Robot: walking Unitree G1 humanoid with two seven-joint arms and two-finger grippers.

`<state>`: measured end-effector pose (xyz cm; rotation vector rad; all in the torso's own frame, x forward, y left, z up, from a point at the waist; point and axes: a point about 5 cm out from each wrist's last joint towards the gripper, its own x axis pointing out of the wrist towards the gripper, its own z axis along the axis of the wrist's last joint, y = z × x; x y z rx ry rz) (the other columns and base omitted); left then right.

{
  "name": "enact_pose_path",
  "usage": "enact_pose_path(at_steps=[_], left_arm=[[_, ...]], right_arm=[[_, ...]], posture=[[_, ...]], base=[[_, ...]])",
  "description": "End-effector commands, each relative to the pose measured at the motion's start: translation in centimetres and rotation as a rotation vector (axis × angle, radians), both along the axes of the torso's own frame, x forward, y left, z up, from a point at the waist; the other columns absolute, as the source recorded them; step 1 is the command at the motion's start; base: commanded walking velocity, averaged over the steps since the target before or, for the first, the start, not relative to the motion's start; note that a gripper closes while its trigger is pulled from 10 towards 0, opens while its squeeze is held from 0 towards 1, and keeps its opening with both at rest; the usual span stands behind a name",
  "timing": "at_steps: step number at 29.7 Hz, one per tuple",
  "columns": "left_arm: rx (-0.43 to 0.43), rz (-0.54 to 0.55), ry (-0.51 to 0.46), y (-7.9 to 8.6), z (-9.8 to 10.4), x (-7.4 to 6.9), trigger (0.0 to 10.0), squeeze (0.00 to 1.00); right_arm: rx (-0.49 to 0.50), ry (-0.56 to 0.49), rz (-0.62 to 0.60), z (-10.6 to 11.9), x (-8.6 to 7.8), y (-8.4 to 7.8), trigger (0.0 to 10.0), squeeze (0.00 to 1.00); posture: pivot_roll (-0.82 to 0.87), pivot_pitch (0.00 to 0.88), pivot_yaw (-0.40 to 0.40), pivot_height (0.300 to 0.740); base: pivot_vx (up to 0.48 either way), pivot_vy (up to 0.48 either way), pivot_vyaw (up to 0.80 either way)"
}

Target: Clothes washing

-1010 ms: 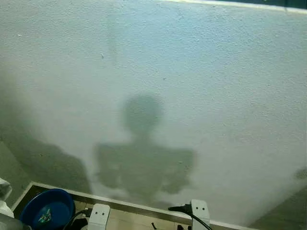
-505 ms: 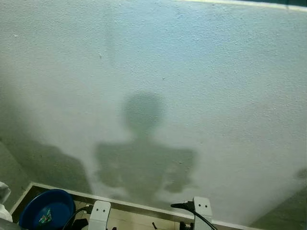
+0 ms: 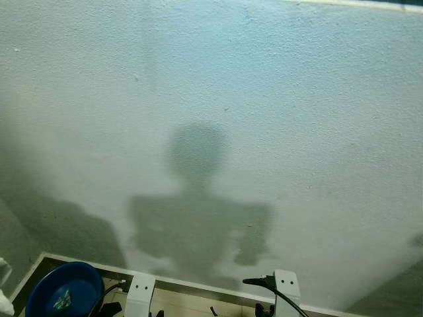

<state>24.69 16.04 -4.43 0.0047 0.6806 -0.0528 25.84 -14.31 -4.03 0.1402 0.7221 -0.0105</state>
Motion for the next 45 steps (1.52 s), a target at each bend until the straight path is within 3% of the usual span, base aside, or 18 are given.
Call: enact_pose_path(at_steps=[1, 7, 18, 23, 33, 36, 45], left_arm=[[-0.015, 0.025, 0.015, 0.2, -0.4, -0.5, 10.0, 0.00], [0.007, -0.024, 0.031, -0.1, -0.6, -0.8, 10.0, 0.00], [-0.006, 0.050, 0.023, 0.2, -0.4, -0.5, 10.0, 0.00], [0.005, -0.005, 0.034, -0.7, -0.5, -0.5, 10.0, 0.00], [0.042, 0.040, 0.016, 0.8, -0.5, -0.7, 10.0, 0.00], [0.044, 0.103, -0.059, 1.9, 0.0, -0.7, 10.0, 0.00], [0.034, 0.105, -0.053, 2.1, -0.4, -1.5, 10.0, 0.00]], right_arm=[[0.005, 0.016, -0.015, -0.5, -0.7, 0.0, 10.0, 0.00], [0.028, -0.024, -0.005, -0.3, -0.6, 0.7, 10.0, 0.00], [-0.016, -0.061, 0.046, 0.3, 0.2, -0.7, 10.0, 0.00], [-0.021, -0.082, 0.058, 0.5, 0.4, -0.4, 10.0, 0.00], [-0.028, -0.094, 0.147, 0.8, 0.7, 1.1, 10.0, 0.00], [-0.010, -0.083, 0.147, 0.5, 0.3, 1.6, 10.0, 0.00], [-0.011, -0.062, 0.178, 0.0, -0.4, 2.3, 10.0, 0.00]], posture=[[-0.03, 0.065, 0.032, 0.740], [-0.01, 0.066, 0.033, 0.740], [-0.03, 0.061, 0.007, 0.740], [-0.03, 0.064, -0.002, 0.740], [0.00, 0.062, -0.021, 0.740], [0.02, 0.066, -0.045, 0.740], [0.04, 0.062, -0.075, 0.740]], base=[[0.000, 0.000, 0.00], [0.000, 0.000, 0.00], [0.000, 0.000, 0.00], [0.000, 0.000, 0.00], [0.000, 0.000, 0.00], [0.000, 0.000, 0.00], [0.000, 0.000, 0.00]])
